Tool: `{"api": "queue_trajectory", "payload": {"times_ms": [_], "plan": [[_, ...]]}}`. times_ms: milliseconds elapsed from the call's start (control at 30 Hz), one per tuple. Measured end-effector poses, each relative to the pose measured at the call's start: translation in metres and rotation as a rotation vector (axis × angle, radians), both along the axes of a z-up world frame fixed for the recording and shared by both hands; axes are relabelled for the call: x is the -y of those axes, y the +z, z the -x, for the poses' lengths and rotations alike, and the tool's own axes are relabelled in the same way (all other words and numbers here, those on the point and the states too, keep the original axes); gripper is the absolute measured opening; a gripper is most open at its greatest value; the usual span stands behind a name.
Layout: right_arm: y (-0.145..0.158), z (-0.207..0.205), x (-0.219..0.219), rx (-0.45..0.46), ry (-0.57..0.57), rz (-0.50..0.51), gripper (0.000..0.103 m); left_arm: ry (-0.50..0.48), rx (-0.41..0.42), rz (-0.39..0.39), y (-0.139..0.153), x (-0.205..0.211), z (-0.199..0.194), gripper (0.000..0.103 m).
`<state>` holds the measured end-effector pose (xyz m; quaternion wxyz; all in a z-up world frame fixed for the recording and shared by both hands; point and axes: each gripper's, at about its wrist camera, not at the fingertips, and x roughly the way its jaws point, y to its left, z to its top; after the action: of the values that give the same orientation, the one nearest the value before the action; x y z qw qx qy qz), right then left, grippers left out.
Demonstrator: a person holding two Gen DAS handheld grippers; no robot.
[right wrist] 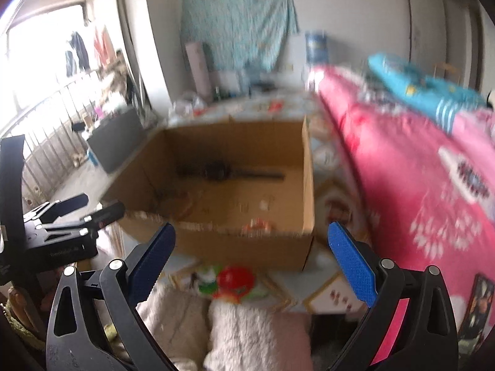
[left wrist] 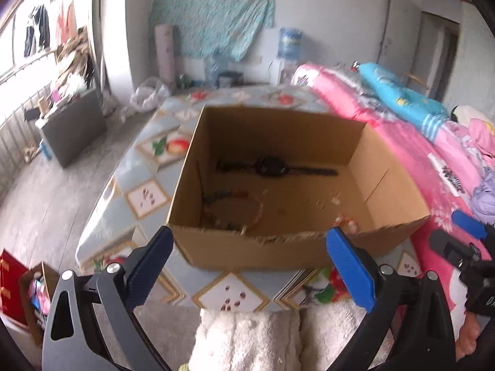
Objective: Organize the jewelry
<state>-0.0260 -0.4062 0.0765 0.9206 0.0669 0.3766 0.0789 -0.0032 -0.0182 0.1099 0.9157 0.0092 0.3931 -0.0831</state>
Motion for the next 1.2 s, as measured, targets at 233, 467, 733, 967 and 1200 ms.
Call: {"api": "queue_trajectory", "payload": {"times_ms": [233, 467, 733, 967, 1200], "plan": [[-0.018, -0.009, -0.010, -0.095, 0.021, 0.008, 0.095, 0.024, -0.041, -0.020, -0.012, 0.002, -0.002, 0.097], [-0.018, -0.009, -0.008, -0.115, 0.010, 0.001, 0.095, 0.030, -0.034, -0.025, -0.012, 0.002, -0.003, 0.097], [-0.022, -0.015, -0.004, -0.141, 0.006, -0.018, 0.095, 0.042, -0.054, -0.022, -0.016, 0.000, -0.006, 0.097], [-0.025, -0.019, -0.005, -0.161, 0.010, -0.026, 0.095, 0.064, -0.069, -0.030, -0.019, -0.001, -0.006, 0.097], [-0.030, -0.026, -0.011, -0.184, -0.006, -0.022, 0.095, 0.080, -0.098, -0.053, -0.024, 0.002, -0.009, 0.097]]}}
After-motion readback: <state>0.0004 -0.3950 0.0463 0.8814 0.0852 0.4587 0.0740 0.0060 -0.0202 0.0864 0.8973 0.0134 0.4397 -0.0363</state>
